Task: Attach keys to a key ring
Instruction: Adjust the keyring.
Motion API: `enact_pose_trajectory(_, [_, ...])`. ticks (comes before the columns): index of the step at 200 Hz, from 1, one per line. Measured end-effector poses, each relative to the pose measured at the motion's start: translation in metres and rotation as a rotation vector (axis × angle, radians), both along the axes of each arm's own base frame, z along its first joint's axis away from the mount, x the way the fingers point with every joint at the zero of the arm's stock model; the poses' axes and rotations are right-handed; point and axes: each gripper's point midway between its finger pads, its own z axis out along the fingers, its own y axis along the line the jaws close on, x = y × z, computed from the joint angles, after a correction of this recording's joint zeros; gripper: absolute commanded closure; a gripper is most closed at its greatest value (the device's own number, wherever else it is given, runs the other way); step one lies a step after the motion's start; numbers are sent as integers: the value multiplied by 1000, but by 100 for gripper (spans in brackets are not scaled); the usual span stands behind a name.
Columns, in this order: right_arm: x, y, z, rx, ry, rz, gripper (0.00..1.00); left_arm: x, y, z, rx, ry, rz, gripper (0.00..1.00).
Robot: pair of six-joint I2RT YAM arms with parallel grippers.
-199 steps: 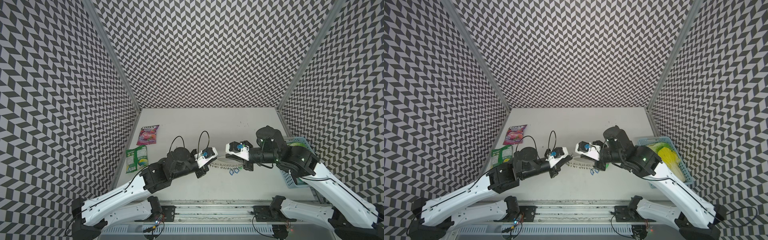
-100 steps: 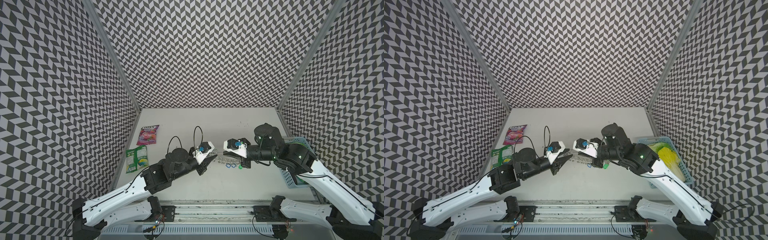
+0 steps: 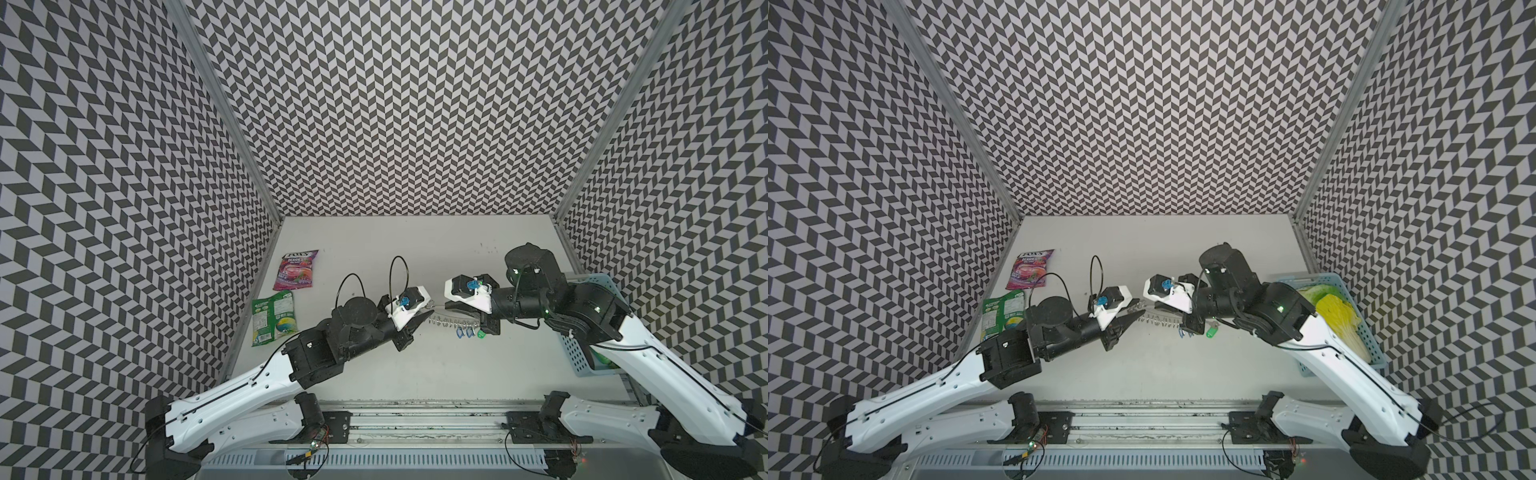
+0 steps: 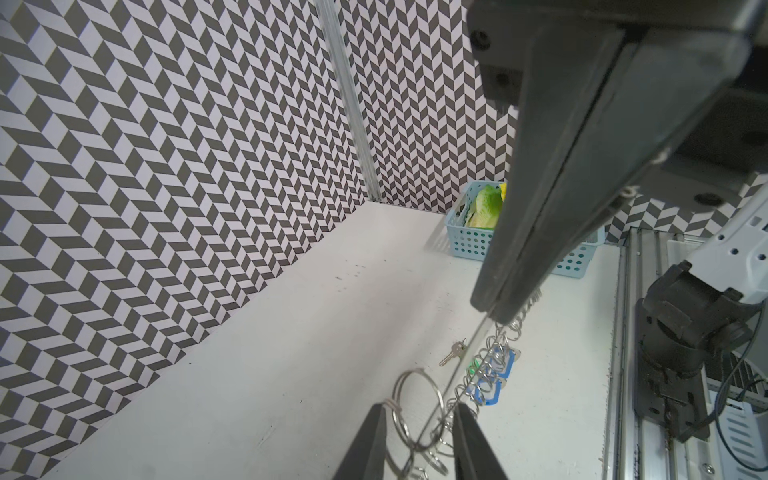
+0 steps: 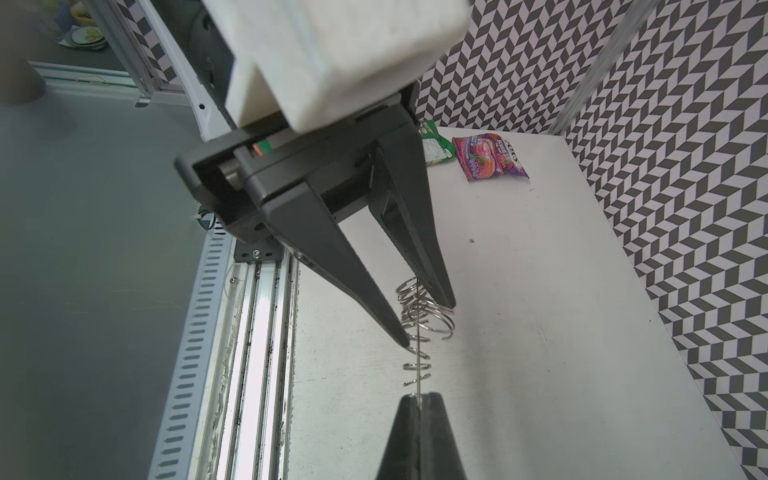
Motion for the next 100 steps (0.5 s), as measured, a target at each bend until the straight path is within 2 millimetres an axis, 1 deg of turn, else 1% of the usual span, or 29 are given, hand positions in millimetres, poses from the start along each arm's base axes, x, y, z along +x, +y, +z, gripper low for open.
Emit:
enact_pose_trajectory(34, [0,3,3,2,6,12,100,-1,2,-6,49,-32,-12,71])
enact_pose_trajectory(70, [-4,5,9,11,12,33,100,-1,3,-11,90,-60,-17,80])
enact_pose_trajectory(100, [-4,7,9,4,18,50,100,-2,4,-11,105,-79,-27,80])
